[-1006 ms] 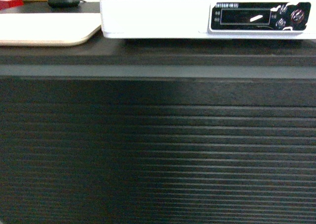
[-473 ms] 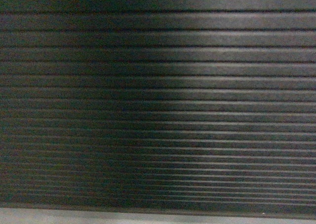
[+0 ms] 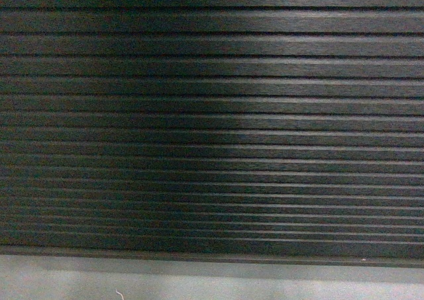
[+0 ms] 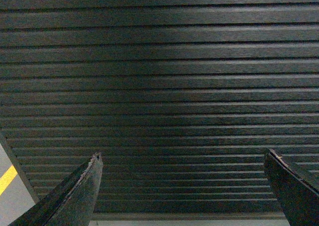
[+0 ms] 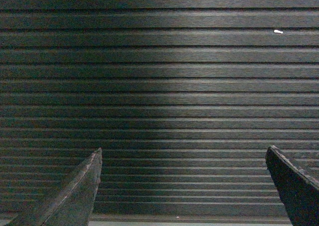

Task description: Place dark red mango on scale at checkout

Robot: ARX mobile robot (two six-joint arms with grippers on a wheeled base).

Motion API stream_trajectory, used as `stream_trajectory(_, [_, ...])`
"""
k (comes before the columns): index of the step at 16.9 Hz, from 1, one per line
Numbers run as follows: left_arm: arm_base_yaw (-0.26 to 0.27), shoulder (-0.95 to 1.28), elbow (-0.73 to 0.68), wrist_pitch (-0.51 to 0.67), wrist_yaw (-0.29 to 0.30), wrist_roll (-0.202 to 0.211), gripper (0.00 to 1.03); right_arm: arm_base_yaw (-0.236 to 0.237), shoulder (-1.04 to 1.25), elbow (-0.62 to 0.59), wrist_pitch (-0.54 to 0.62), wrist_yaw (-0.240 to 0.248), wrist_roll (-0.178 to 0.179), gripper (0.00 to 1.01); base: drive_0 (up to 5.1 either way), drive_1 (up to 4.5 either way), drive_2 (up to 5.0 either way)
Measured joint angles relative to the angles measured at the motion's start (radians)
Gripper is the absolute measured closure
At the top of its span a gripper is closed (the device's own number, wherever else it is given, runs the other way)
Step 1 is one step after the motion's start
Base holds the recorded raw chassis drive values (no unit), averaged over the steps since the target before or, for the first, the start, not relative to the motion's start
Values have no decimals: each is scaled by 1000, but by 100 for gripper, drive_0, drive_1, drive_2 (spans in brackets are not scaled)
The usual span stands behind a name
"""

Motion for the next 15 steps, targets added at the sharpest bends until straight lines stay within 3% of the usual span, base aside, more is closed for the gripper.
stream_trajectory(15, [0, 0, 0, 1, 0, 0, 5, 0, 0, 0, 1, 0, 0, 3, 0, 0, 0])
